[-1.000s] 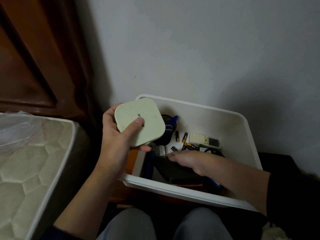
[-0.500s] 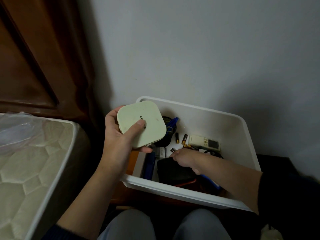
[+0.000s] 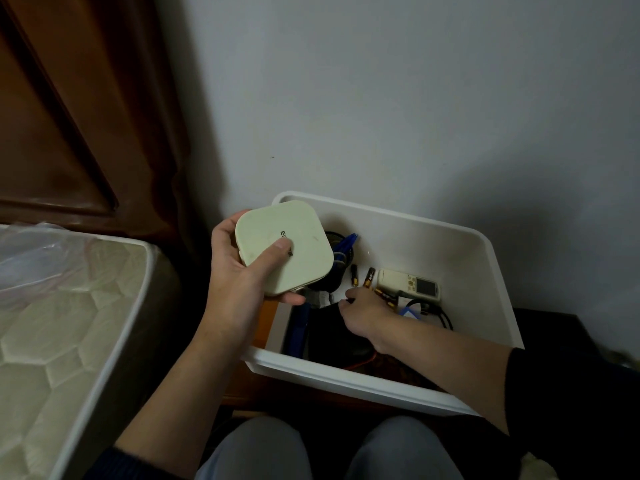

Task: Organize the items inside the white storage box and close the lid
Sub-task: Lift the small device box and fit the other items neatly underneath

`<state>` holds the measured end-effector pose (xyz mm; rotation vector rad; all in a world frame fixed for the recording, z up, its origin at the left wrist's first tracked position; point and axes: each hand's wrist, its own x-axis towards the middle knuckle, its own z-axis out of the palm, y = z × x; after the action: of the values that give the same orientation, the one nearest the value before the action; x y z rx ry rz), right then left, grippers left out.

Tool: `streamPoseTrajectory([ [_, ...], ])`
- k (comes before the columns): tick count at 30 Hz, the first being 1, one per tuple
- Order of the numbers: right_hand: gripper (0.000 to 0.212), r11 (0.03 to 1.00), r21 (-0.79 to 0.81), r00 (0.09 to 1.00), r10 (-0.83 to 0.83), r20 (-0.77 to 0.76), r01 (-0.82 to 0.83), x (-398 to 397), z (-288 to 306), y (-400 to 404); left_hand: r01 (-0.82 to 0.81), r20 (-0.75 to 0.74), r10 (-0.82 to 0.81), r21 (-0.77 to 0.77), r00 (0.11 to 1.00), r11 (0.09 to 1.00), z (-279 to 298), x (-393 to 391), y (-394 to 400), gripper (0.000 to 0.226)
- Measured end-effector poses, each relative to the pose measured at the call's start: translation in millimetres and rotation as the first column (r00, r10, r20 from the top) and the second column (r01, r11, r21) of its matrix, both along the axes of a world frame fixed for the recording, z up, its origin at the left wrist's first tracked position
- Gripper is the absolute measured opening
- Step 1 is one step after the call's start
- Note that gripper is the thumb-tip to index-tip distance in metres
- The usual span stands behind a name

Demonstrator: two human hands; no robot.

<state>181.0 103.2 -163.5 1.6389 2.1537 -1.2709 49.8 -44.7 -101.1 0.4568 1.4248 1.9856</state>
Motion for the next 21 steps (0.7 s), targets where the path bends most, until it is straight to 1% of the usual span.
streamPoseTrajectory([
  [4,0.046,0.995,0.091,0.996,-0.040,-0.077,0.046,0,-5,-6,0.006,-0.005,-0.006,0.001,1.000,1.000,0,0,-1,0.060],
  [7,0.048,0.994,0.102,0.997,-0.029,-0.075,0.037,1,-8,-5,0.017,-0.009,-0.017,0.002,1.000,1.000,-1,-1,-1,0.062],
  [12,0.049,0.987,0.158,0.999,-0.031,-0.007,0.032,-2,-5,0,0.019,-0.003,-0.019,0.000,1.000,1.000,-2,-1,-1,0.062],
  [15,0.046,0.985,0.163,0.998,-0.052,-0.025,0.056,0,-8,-5,0.021,-0.008,-0.021,-0.002,1.000,1.000,-1,-1,0,0.063],
  [19,0.053,0.981,0.173,0.994,-0.076,-0.084,0.089,2,-8,-10,0.022,-0.006,-0.022,-0.002,1.000,1.000,0,0,-1,0.064],
  [21,0.055,0.978,0.195,0.994,-0.053,-0.094,0.071,1,-8,-13,0.025,-0.007,-0.025,0.000,1.000,1.000,0,0,-1,0.064],
])
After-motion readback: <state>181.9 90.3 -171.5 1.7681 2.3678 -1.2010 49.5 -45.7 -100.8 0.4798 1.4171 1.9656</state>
